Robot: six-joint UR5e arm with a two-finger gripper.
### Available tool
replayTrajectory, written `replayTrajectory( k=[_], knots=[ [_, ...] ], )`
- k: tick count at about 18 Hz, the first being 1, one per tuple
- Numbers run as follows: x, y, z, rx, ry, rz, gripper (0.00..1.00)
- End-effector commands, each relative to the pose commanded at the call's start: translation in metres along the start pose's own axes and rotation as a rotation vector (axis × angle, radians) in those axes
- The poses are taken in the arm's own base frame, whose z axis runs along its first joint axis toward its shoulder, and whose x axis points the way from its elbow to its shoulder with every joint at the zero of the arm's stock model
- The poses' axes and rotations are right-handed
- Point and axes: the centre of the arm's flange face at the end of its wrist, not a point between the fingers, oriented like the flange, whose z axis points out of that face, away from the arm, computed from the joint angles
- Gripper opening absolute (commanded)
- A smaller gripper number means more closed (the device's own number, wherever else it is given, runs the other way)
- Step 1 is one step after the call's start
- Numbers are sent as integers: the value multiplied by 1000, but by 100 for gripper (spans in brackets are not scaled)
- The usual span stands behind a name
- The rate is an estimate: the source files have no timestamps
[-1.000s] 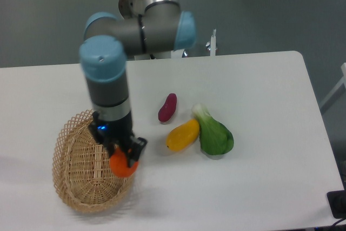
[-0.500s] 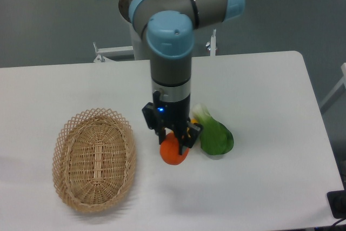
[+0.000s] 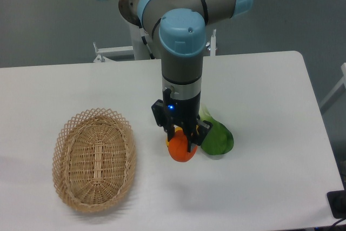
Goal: Pick up the orange from the basket
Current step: 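Hold the orange just above the table beside the bok choy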
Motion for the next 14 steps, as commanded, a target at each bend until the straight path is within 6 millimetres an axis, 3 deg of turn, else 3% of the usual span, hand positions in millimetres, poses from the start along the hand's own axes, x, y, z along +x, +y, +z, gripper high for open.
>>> replayTrajectory(
  k=[14],
  knots=[
    [-1,3,3,11,16,-8,55]
  ],
)
